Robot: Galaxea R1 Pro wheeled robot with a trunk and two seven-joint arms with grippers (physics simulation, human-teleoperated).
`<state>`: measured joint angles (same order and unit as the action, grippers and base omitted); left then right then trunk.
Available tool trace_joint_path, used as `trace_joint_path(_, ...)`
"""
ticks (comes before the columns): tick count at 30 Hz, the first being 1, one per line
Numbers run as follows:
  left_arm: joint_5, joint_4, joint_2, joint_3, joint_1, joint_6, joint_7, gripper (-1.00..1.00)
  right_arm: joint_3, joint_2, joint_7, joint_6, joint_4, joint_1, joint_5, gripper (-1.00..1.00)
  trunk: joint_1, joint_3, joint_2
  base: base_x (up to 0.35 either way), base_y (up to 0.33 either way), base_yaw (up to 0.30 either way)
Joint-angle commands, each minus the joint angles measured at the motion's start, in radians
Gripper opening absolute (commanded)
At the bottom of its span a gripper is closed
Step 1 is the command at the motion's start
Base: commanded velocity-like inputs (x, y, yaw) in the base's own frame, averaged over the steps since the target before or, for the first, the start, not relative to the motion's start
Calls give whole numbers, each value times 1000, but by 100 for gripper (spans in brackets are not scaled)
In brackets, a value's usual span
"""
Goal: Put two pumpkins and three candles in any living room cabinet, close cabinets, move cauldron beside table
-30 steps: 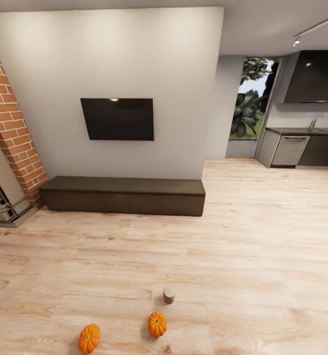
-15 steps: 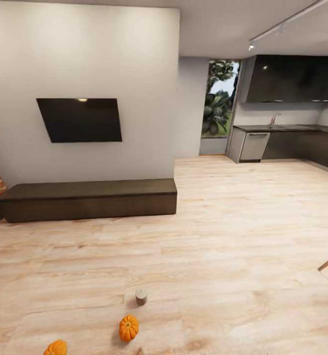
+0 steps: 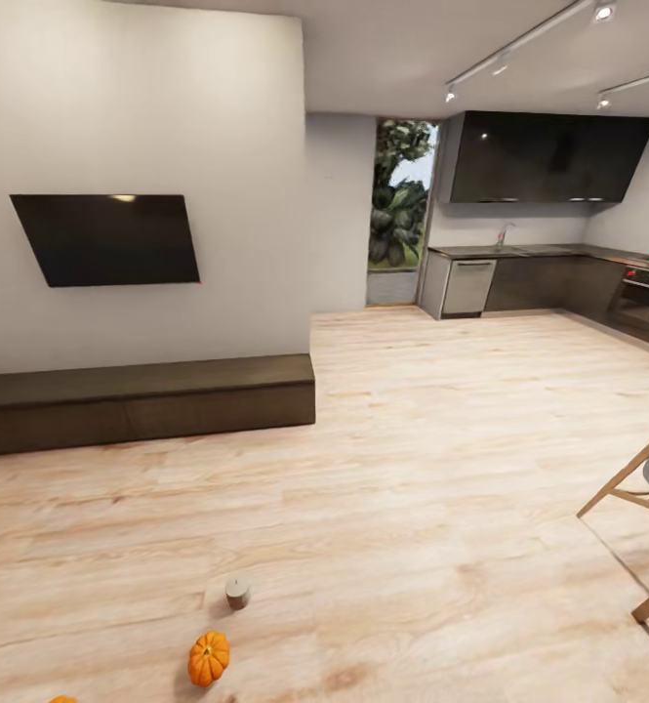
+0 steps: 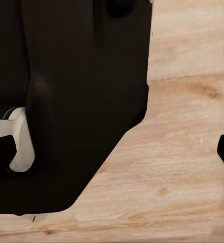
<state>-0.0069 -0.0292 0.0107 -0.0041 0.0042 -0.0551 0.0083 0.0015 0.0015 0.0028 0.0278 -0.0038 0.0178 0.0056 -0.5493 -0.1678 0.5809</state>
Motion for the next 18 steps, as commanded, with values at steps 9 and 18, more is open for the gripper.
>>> trace_joint_path(9,0,-2,-7,-1,0,-2,1,100,0,0,1,3,1,1,1,100,0,-1,1,141,-307,-1)
trace_joint_path(18,-1,-2,-12,-2,0,-2,1,100,0,0,1,3,1,1,1,100,0,-1,1,212,-283,0)
